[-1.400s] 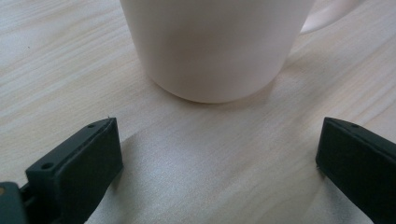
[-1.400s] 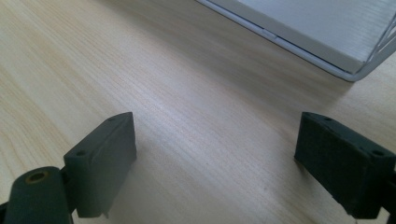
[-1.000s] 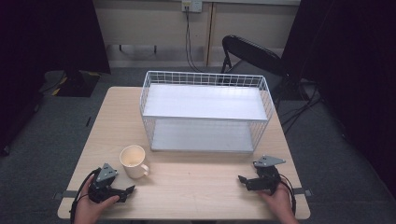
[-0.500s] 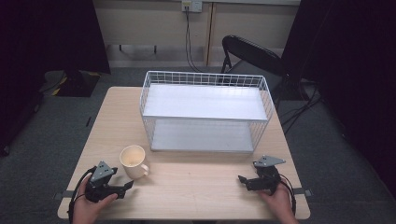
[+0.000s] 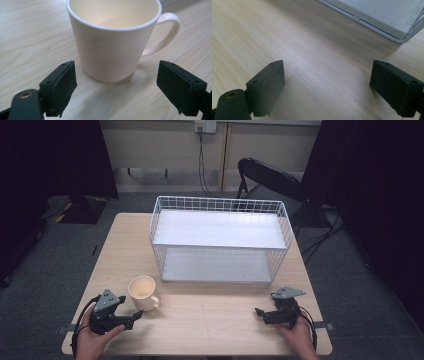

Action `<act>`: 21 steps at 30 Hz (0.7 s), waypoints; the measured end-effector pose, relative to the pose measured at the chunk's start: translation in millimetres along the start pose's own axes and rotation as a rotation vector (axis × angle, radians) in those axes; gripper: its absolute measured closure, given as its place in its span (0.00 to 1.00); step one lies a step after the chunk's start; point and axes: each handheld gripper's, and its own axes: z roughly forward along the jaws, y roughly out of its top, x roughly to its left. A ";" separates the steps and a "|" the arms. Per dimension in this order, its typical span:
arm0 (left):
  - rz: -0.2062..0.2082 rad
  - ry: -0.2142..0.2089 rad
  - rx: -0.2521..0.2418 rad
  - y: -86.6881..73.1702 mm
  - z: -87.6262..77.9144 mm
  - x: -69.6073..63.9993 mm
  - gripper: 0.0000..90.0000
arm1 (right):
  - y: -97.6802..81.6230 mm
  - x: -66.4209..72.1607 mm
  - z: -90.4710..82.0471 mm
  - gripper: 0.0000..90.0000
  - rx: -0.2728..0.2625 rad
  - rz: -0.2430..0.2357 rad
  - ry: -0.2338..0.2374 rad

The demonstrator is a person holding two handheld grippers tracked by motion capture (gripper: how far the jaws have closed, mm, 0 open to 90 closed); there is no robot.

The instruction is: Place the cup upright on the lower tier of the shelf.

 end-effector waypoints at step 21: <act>0.012 -0.019 -0.018 12.0 -11.7 -1.3 0.18 | 0.0 0.0 0.0 0.13 0.000 0.000 0.000</act>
